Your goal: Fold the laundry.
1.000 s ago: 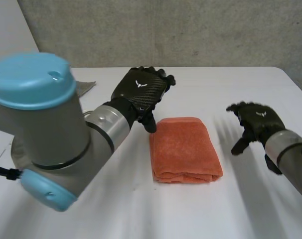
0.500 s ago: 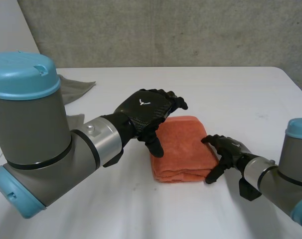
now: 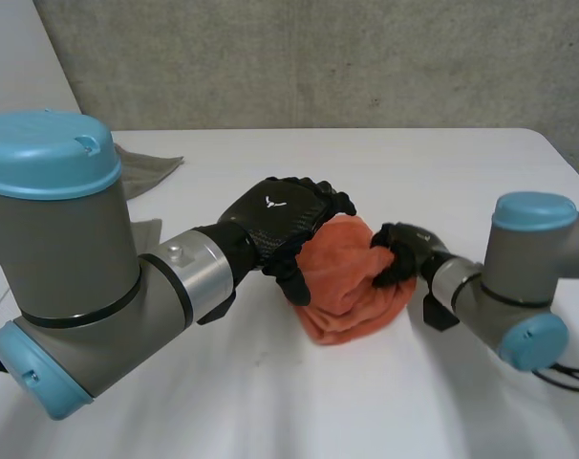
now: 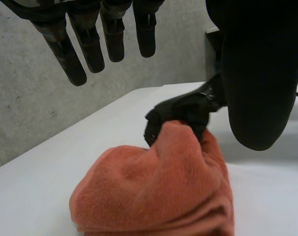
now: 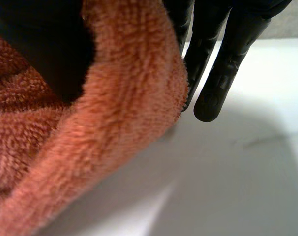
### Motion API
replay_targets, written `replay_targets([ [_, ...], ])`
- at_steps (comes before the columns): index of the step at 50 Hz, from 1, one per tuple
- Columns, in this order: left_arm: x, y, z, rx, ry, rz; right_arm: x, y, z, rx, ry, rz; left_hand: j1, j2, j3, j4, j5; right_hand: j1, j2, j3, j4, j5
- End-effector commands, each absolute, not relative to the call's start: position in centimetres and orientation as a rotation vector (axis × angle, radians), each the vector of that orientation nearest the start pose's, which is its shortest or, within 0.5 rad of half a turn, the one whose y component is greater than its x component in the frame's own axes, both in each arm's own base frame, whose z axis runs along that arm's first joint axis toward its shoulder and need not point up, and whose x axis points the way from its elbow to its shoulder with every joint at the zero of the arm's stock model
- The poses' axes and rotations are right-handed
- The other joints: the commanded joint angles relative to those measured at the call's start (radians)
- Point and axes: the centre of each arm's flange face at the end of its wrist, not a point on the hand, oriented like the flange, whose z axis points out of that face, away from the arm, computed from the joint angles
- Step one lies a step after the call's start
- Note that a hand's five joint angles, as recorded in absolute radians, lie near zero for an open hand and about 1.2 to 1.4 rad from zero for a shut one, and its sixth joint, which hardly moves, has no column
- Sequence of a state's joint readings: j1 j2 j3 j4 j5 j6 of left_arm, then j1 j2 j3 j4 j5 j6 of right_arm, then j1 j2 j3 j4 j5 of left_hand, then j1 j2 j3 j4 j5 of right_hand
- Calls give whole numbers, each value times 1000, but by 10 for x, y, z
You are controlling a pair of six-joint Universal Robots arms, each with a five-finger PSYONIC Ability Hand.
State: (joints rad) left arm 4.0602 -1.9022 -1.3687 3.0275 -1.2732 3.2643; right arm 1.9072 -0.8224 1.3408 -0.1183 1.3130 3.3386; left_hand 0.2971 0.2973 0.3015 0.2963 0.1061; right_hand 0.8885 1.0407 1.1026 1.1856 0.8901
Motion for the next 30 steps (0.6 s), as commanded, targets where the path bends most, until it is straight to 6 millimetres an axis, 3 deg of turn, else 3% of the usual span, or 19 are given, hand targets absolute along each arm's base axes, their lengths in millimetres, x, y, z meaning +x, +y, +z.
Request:
replay_targets([
  [1,-341,-186,249,-1020,-1852,1497,286,-375,118,-463,2226,-1501,-4,-5,-9,-4,12,508,356,294,211,332],
  [6,-339,-188,249,-1013,-1857,1502,248,-440,128,-390,2296,-1730,-4,-5,-9,-4,12,508,356,294,211,332],
  [8,-339,-189,249,-1012,-1858,1503,234,-457,130,-355,2318,-1784,-4,-5,-9,-4,12,508,356,294,211,332],
  [9,-339,-189,248,-1012,-1860,1502,216,-474,133,-312,2337,-1843,-4,-5,-9,-4,12,508,356,294,211,332],
  [12,-340,-189,248,-1012,-1861,1500,185,-497,137,-230,2364,-1921,-4,-5,-9,-4,12,508,356,294,211,332],
  [13,-340,-189,248,-1012,-1861,1500,166,-510,140,-179,2370,-1976,-4,-5,-9,-4,12,508,356,294,211,332],
  [17,-340,-189,246,-1013,-1865,1496,124,-531,151,-69,2352,-2112,-4,-5,-9,-4,12,508,356,294,211,332],
  [21,-340,-190,243,-1015,-1872,1488,88,-541,148,-21,2358,-2155,-4,-5,-9,-4,12,508,356,294,211,332],
  [30,-341,-191,235,-1019,-1893,1463,37,-548,126,-83,2439,-2132,-4,-5,-9,-4,12,508,356,294,211,332],
])
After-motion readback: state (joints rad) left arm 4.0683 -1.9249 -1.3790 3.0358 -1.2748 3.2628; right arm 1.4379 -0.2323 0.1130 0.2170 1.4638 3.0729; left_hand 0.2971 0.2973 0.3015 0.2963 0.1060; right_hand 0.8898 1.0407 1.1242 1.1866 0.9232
